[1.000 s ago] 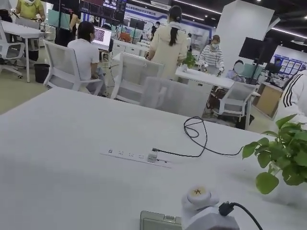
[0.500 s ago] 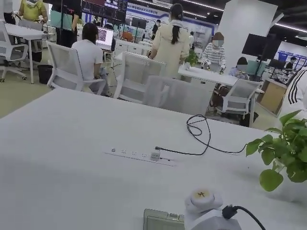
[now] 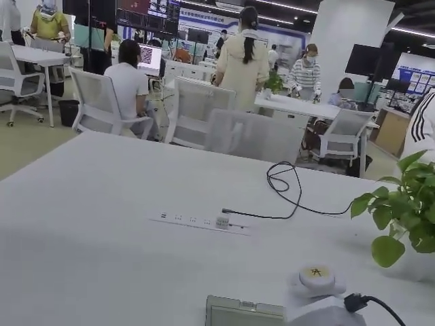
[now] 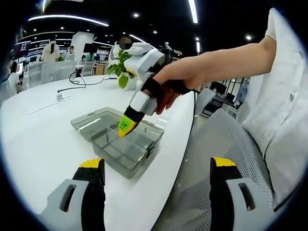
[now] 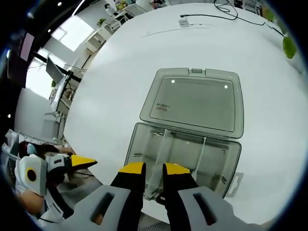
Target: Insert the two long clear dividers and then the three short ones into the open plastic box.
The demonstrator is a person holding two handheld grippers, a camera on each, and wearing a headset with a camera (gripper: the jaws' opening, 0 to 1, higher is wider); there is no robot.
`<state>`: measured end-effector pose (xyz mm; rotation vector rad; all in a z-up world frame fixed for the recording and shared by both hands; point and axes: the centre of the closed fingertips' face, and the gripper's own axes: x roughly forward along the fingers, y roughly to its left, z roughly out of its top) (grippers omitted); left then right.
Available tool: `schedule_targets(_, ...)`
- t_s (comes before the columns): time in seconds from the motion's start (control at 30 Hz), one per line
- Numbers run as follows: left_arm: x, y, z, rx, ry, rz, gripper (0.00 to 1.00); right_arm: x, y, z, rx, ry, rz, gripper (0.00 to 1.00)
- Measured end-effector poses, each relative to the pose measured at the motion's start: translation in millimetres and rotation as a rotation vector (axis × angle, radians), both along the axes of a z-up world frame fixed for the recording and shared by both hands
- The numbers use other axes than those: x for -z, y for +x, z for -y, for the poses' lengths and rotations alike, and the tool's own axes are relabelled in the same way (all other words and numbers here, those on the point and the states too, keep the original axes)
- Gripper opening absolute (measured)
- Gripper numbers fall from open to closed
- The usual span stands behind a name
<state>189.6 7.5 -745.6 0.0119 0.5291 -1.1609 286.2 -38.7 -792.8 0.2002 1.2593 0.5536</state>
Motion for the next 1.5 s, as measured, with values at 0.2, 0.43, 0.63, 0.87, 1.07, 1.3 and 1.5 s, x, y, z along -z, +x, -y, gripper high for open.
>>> schedule_targets(0.2,-4.3,1.0,-1.0,-0.022,0.01,0.004,0.92,-16.7,1.4,2.2,-0.003,0.065,0.043,0.18)
schedule_targets(0.43,-8.7,0.4,-1.8,-0.047,0.019,0.012,0.92,-34.1,-0.5,6.1,-0.035,0.123,0.084,0.22)
schedule_targets(0.63,-9.4,-0.5,-4.8,-0.078,0.031,0.013,0.92,-48.1,-2.9,8.7,-0.085,0.163,0.142,0.27)
schedule_targets(0.87,-9.5,-1.4,-6.7,-0.107,0.037,0.013,0.92,-61.5,-10.3,22.0,-0.228,0.16,0.228,0.32)
schedule_targets(1.07,-11.0,-0.6,-6.0,-0.121,0.039,0.018,0.92,-67.8,-15.7,40.0,-0.33,0.142,0.278,0.37)
schedule_targets(1.3,-11.1,0.7,-5.5,-0.121,0.037,0.02,0.92,-62.9,-23.2,71.4,-0.516,0.07,0.348,0.46)
schedule_targets(1.5,-10.1,1.0,-5.6,-0.117,0.032,0.016,0.94,-49.0,-35.0,93.7,-0.685,0.005,0.364,0.51)
